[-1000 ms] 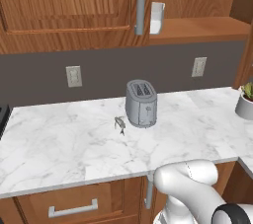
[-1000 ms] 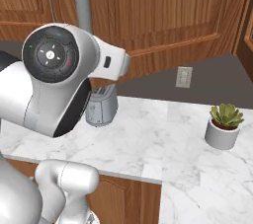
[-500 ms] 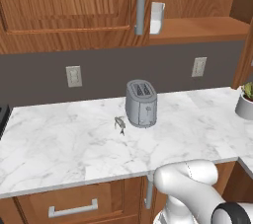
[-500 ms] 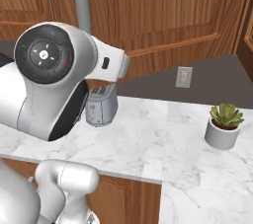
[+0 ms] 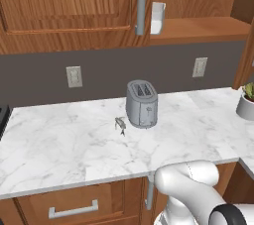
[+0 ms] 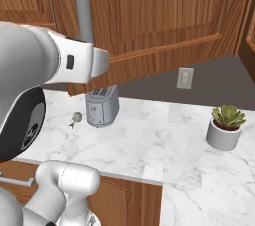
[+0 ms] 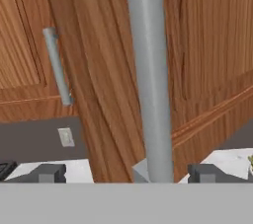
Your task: Retrieve the tupperware from the cabinet, then place the raw meat into the tupperware to avoid contamination.
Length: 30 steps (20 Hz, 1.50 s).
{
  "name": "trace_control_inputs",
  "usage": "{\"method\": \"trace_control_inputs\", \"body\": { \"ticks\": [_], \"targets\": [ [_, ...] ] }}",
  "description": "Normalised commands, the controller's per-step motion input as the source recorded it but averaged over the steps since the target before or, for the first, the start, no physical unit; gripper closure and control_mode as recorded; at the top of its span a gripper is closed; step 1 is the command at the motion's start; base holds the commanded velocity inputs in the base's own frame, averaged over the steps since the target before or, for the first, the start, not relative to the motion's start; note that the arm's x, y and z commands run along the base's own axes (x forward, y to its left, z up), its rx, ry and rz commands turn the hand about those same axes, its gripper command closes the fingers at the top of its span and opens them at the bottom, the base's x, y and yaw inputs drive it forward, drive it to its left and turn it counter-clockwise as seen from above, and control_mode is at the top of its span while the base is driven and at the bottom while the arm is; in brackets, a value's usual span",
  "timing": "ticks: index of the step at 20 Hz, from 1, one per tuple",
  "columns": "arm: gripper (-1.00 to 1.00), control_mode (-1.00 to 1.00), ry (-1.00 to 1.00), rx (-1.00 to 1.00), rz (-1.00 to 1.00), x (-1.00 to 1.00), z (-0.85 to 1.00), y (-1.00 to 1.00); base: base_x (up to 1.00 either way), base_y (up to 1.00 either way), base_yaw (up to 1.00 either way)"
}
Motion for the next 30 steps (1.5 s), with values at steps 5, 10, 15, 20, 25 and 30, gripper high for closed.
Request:
{"method": "trace_control_inputs", "body": {
  "ticks": [5, 10, 15, 20, 25, 30],
  "targets": [
    [-1.00, -1.00, 0.03, -0.26, -0.06, -0.48, 0.06, 0.48, 0.00, 0.00, 0.00],
    [-1.00, -1.00, 0.07, -0.31, -0.08, -0.32, 0.01, 0.51, 0.00, 0.00, 0.00],
    [-1.00, -1.00, 0.23, -0.31, -0.11, -0.01, 0.00, 0.49, 0.00, 0.00, 0.00],
    [-1.00, -1.00, 0.35, -0.31, -0.12, 0.20, -0.09, 0.33, 0.00, 0.00, 0.00],
    [-1.00, -1.00, 0.37, -0.32, -0.06, 0.43, -0.18, 0.32, 0.00, 0.00, 0.00],
    [-1.00, -1.00, 0.34, -0.23, 0.05, 0.48, -0.22, 0.06, 0.00, 0.00, 0.00]
  ]
}}
